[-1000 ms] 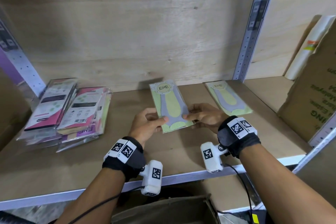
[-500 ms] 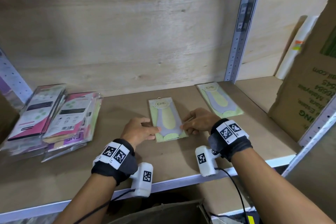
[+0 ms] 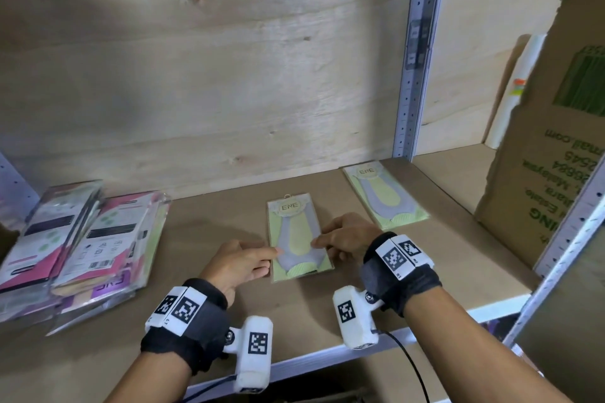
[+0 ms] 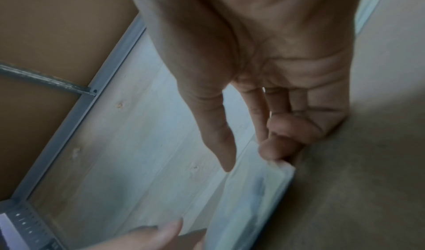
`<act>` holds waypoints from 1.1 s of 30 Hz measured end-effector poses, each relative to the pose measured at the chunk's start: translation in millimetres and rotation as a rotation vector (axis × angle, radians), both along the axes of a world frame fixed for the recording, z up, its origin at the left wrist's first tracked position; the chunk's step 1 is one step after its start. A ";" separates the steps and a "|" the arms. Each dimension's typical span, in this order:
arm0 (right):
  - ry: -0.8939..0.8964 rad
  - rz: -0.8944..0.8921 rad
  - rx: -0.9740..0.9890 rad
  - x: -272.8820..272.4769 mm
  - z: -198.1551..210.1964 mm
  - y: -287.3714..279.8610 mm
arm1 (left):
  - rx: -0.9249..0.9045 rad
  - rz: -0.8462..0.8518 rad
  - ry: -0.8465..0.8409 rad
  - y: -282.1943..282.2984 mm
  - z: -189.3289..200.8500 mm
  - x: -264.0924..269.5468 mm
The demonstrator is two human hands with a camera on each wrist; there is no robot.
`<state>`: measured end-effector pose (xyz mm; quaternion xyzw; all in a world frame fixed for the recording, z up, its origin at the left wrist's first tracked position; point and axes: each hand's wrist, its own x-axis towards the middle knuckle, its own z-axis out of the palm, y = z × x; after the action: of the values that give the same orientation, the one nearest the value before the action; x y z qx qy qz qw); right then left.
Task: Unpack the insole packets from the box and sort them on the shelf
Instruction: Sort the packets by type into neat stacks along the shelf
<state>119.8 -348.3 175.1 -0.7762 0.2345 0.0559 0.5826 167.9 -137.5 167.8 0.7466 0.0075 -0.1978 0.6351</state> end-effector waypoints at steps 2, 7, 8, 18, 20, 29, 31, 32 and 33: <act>-0.037 0.011 -0.025 0.0 1.2 -3.0 | 0.012 -0.008 0.005 -0.7 0.2 0.6; -0.149 -0.032 0.139 -4.4 7.0 -21.0 | -0.003 -0.039 0.045 -11.0 7.7 1.0; -0.160 -0.052 0.180 -6.8 7.8 -26.5 | -0.031 -0.058 0.060 -15.7 10.8 1.3; -0.217 -0.250 0.056 -14.7 16.2 -105.2 | -0.087 -0.178 -0.042 -122.3 37.9 13.2; -0.194 -0.234 0.005 -17.5 15.8 -122.2 | -0.057 -0.194 -0.076 -146.4 40.4 15.5; -0.171 -0.358 -0.343 -31.4 7.0 -168.6 | 0.150 -0.334 -0.170 -213.4 24.0 26.2; -0.157 -0.341 -0.364 -31.5 5.0 -170.5 | 0.169 -0.302 -0.169 -216.8 18.9 27.9; -0.142 -0.332 -0.373 -31.3 4.2 -170.7 | 0.178 -0.282 -0.156 -217.7 16.3 27.9; -0.125 -0.322 -0.383 -30.7 3.7 -170.9 | 0.187 -0.262 -0.146 -218.2 14.6 27.3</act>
<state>89.1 -519.2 178.9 -0.8268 0.3250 -0.1314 0.4399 195.2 -355.7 182.4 0.8094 -0.1179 -0.2226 0.5305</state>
